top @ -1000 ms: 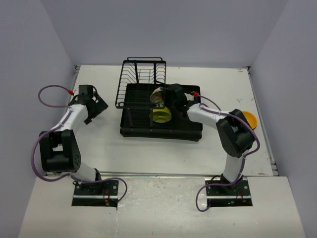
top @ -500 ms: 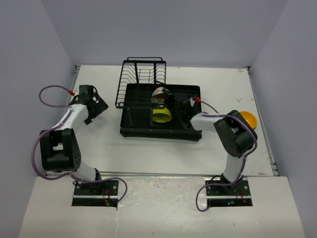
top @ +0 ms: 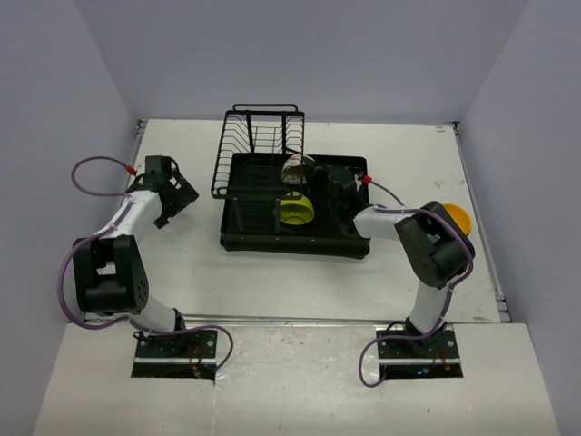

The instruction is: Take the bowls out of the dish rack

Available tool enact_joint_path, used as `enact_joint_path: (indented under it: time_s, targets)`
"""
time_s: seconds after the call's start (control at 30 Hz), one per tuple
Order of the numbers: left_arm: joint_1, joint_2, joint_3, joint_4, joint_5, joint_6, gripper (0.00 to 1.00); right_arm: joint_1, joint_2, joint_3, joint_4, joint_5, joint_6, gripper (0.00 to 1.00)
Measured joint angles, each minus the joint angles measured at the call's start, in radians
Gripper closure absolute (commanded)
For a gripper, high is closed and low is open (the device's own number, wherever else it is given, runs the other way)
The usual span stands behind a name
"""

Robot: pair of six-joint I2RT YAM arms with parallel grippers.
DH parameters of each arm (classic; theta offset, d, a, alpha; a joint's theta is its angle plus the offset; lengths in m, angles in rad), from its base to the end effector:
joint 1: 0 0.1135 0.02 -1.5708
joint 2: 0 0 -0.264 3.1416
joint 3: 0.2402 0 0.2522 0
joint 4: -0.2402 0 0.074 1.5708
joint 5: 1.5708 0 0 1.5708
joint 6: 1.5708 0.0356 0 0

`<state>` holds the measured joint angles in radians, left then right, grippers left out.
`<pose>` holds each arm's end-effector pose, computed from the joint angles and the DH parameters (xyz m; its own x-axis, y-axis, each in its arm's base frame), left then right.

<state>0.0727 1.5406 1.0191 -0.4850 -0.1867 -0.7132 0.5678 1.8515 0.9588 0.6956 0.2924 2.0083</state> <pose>0.3113 0.0293 0.2153 -0.5259 -0.6829 -0.5071 -0.6802 0.6956 -0.2313 0.3424 0.2062 0.1929 -0.1806 0.9136 0.3643 0.2667 -0.3111 0.9122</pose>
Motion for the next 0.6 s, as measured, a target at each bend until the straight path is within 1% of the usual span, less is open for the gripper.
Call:
enact_joint_path:
  time_s: [0.13, 0.37, 0.47, 0.6]
  targets:
    - [0.0, 0.0, 0.0, 0.0, 0.0, 0.0, 0.0, -0.013, -0.012, 0.002, 0.0, 0.004, -0.004, 1.0]
    - [0.0, 0.0, 0.008, -0.001, 0.0, 0.0, 0.0, -0.078, -0.048, 0.002, -0.001, -0.015, -0.008, 1.0]
    - [0.0, 0.0, 0.011, 0.001, 0.0, 0.0, 0.0, -0.113, -0.084, 0.002, -0.014, -0.056, -0.009, 1.0]
    - [0.0, 0.0, 0.012, 0.002, 0.0, 0.0, 0.0, -0.186, -0.171, 0.006, -0.072, -0.166, -0.057, 1.0]
